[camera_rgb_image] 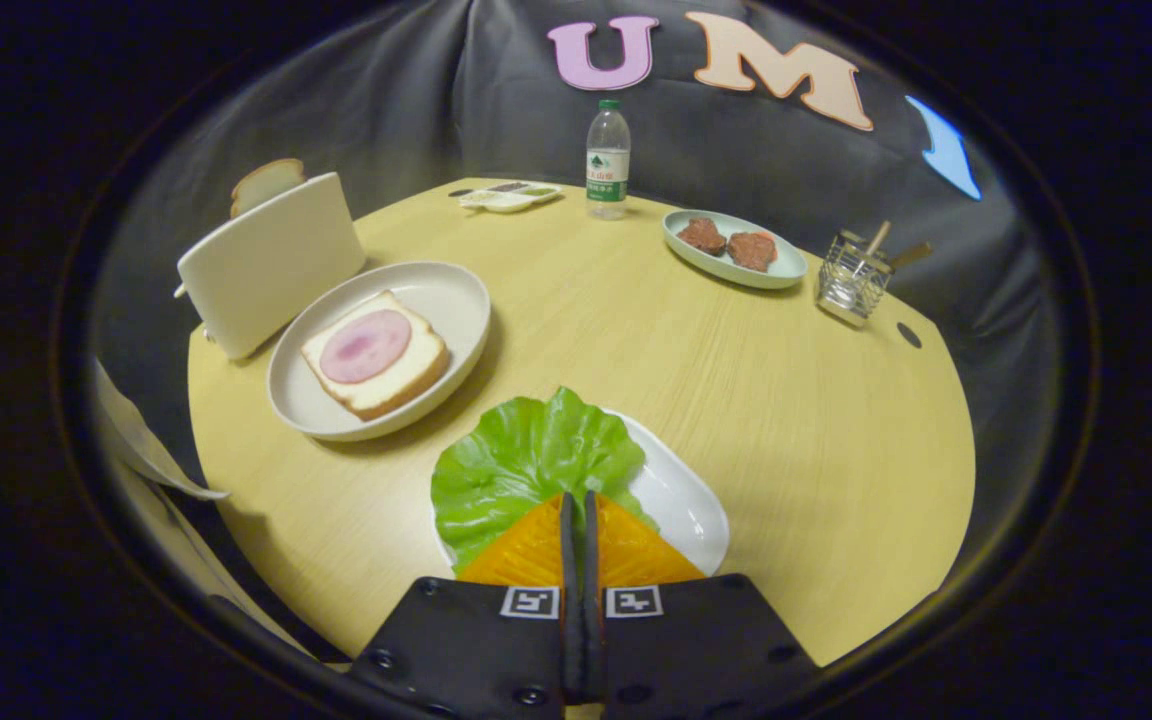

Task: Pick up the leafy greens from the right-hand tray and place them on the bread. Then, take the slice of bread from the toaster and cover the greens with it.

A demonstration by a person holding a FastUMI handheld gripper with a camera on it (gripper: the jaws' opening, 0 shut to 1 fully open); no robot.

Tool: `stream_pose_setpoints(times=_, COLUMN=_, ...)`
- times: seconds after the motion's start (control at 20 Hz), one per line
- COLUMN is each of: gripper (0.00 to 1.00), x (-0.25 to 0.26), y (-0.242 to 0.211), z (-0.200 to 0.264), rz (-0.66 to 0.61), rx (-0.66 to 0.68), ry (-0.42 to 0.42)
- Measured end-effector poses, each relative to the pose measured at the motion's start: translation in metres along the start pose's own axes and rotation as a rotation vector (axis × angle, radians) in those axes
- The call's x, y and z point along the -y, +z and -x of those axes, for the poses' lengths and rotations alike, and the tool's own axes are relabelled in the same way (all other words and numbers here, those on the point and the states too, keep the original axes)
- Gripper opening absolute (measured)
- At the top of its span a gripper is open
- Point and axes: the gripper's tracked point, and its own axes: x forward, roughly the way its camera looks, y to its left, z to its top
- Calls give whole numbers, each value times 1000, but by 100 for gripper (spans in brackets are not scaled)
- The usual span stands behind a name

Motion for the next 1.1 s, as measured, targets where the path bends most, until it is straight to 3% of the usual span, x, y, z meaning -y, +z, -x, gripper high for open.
stream_pose_setpoints(times=0.75, gripper=3, x=-40, y=78, z=31, rz=99, rx=99, ry=11)
stream_pose_setpoints(times=1.1, gripper=3, x=-79, y=114, z=36, rz=138, rx=133, ry=53)
